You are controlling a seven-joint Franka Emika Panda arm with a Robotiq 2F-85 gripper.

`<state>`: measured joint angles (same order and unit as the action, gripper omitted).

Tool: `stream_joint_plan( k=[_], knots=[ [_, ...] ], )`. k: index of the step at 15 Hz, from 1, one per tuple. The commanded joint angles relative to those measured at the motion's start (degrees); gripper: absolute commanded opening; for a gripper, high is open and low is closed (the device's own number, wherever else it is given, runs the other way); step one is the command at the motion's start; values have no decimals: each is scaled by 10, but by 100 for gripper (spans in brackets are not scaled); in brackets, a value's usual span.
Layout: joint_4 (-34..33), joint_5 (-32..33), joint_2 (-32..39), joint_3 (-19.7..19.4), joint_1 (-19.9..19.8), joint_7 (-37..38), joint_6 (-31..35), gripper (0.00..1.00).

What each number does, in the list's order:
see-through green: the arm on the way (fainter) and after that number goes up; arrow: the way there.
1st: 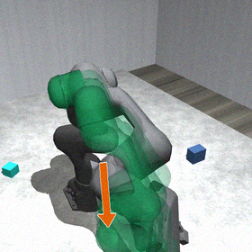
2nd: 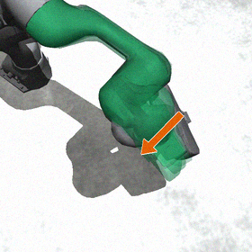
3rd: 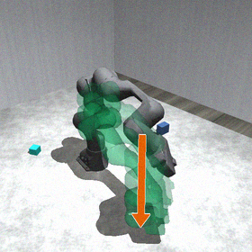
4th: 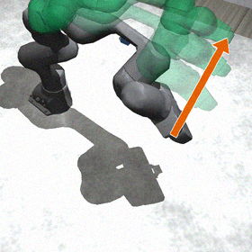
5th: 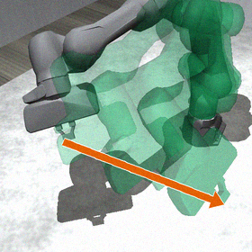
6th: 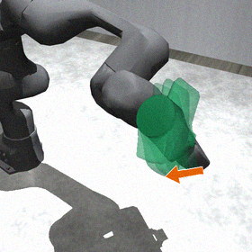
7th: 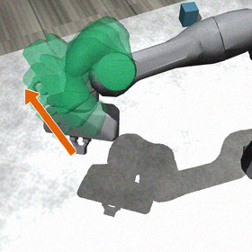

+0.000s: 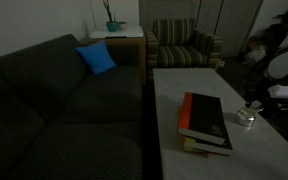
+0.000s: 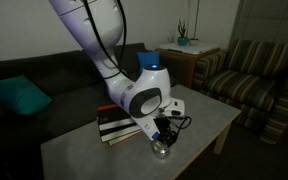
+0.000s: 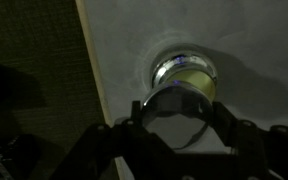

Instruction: Cover the silver bottle with the silver lid

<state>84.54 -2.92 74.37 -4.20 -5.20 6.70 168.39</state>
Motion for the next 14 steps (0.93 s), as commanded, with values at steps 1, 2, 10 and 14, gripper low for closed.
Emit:
stream_joint_plan(
  k=[1,2,10,14],
  knots=[
    [-70,-9,36,21,-21,-12,-47,45],
    [-84,-8,43,22,-20,-12,-68,45],
    [-179,-8,103,24,-13,-6,-135,45],
    [-206,-10,116,26,-18,-6,-152,45]
  ],
)
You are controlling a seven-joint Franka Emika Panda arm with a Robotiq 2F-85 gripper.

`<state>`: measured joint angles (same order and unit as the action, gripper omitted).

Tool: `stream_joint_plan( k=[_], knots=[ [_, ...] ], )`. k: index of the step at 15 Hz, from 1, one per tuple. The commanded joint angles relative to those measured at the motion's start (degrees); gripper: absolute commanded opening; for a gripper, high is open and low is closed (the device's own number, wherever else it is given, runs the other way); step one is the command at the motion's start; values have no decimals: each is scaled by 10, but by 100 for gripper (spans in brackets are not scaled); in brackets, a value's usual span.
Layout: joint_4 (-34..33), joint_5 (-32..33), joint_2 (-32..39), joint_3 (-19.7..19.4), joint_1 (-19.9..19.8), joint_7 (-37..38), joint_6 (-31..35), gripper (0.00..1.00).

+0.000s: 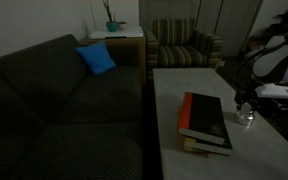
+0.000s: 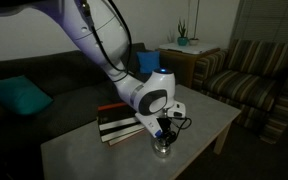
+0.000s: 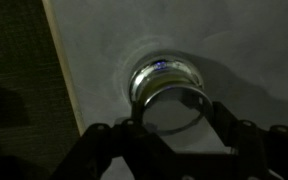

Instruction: Cover the silver bottle with the silver lid

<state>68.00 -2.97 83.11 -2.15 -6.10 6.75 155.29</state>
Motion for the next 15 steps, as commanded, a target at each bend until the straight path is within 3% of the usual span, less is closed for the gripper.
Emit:
stream_joint_plan(
  k=[1,11,15],
  knots=[
    [-44,-11,31,6,-11,-8,-24,45],
    [3,-8,5,10,-14,-9,-7,45],
    [10,-11,-4,-9,-4,31,-56,45]
  ],
)
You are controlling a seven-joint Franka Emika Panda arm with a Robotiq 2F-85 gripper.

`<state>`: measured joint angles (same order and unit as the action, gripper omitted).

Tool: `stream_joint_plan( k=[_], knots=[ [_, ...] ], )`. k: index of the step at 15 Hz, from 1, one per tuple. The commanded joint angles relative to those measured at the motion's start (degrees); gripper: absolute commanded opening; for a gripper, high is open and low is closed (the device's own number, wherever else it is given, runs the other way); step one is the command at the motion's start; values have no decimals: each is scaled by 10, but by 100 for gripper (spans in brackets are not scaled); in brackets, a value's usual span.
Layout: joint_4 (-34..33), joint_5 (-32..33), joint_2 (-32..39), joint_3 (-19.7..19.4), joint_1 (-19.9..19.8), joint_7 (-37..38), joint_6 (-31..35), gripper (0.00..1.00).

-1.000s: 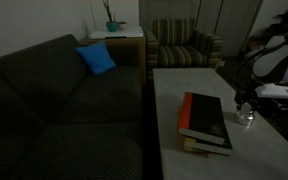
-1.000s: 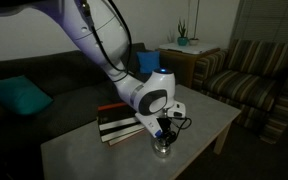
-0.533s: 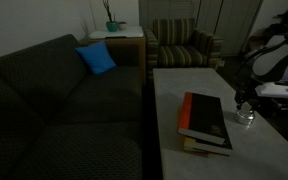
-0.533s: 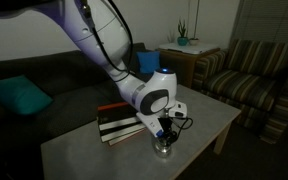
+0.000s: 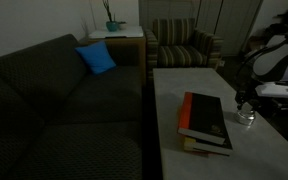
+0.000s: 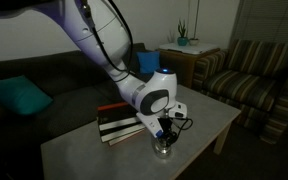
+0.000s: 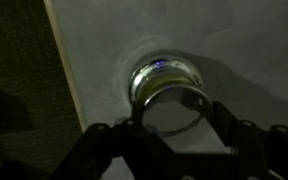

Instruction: Cover the silver bottle with the silver lid

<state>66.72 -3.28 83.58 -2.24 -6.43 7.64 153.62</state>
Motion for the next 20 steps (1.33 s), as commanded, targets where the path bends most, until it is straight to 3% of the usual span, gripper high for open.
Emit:
stream_joint_plan(
  k=[1,14,15,16,20],
  knots=[
    [25,-7,-11,-11,0,32,-53,45],
    [19,-9,-5,-10,-11,86,-128,45],
    [16,-8,-4,-10,-11,90,-133,59],
    [15,-6,-4,-11,-9,94,-133,92],
    [59,-3,-24,-33,10,148,-113,100]
  ],
)
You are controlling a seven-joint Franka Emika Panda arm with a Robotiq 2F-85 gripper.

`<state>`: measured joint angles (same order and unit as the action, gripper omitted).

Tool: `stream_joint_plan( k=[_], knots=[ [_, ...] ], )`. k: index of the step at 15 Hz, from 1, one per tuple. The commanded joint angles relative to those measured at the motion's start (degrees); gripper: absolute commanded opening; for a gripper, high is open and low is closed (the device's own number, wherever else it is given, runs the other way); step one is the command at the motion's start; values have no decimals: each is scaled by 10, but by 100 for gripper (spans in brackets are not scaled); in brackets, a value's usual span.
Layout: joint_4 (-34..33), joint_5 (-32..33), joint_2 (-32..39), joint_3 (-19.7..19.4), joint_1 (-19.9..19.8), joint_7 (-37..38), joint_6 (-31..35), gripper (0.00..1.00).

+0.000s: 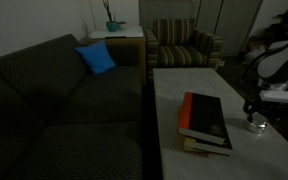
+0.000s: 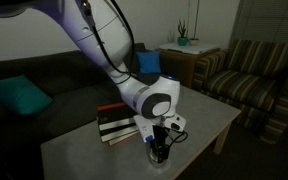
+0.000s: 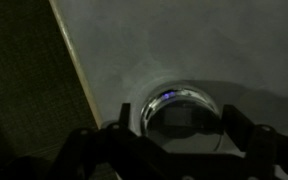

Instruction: Cover the silver bottle with the silver lid

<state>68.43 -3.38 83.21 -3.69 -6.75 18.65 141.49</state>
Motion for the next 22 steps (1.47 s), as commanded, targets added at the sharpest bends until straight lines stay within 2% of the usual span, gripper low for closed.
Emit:
stream_joint_plan(
  k=[1,10,15,22],
  knots=[
    [57,-3,-28,-25,18,54,14,100],
    [222,3,-119,-91,89,180,68,100],
    [268,1,-148,-129,133,198,69,100],
    [305,10,-170,-155,167,207,87,100]
  ],
)
